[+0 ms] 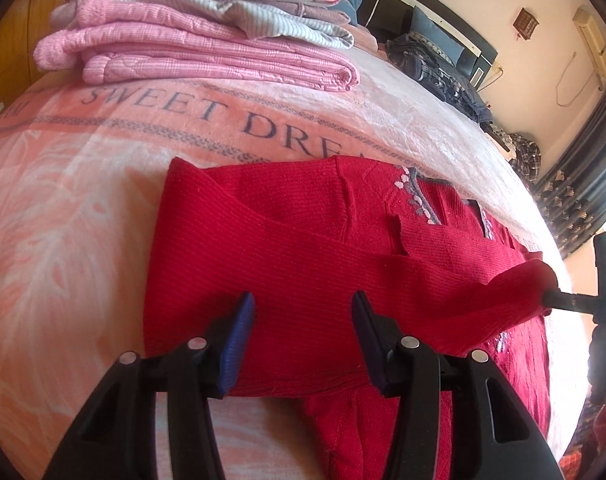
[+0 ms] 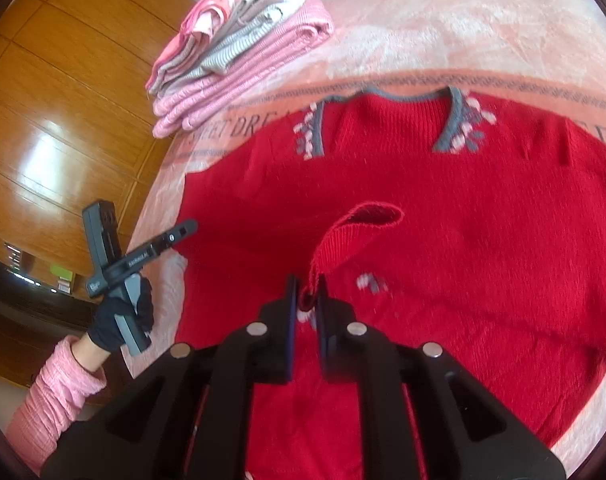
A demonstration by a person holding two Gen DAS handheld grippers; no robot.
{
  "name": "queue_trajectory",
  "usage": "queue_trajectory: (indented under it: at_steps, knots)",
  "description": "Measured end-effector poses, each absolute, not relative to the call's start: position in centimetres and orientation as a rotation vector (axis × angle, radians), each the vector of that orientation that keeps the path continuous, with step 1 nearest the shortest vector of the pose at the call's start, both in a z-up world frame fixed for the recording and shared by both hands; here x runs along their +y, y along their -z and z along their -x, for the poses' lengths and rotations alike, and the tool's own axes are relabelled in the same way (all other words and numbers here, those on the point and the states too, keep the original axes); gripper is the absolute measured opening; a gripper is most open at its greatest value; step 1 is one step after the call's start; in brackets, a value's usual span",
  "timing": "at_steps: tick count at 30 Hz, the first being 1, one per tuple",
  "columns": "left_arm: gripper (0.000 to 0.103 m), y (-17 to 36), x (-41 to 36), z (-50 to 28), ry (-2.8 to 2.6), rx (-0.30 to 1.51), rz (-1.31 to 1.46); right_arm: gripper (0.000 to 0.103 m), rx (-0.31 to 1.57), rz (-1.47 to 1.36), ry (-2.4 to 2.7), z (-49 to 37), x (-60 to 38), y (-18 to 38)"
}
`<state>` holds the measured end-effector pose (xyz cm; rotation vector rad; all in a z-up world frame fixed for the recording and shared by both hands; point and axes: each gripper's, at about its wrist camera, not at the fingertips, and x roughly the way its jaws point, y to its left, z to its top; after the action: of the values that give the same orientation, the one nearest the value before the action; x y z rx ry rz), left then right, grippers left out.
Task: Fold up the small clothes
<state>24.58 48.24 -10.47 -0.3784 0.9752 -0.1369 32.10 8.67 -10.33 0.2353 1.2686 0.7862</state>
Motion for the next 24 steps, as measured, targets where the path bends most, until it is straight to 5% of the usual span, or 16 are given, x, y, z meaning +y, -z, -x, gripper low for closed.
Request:
queue_trajectory:
  at_steps: [2,17,19,21,24]
  knots:
    - [0.051,10.5,47.4,-24.5,0.157,0.986,0.352,0.031,1.310,-0.206,-0.768,-30.9,7.7,11.4]
    - [0.056,9.9,48.5,-24.9,0.087,0.966,0.342,0.038,1.368,-0.330,-0.673,-33.8,7.5,14.7]
    - [0.056,9.9,49.2,-24.9,0.064,0.957,0.350,0.030,1.355,-0.309,-0.680,-33.9,8.3,14.7]
    - [0.056,9.8,49.9,-24.8,0.044,0.942,0.359,0.006,1.337,-0.287,-0.708,-33.7,9.1,14.2]
    - [0.056,9.4,50.9,-24.8,0.011,0.918,0.380,0.005,1.280,-0.232,-0.724,-33.3,9.7,12.4]
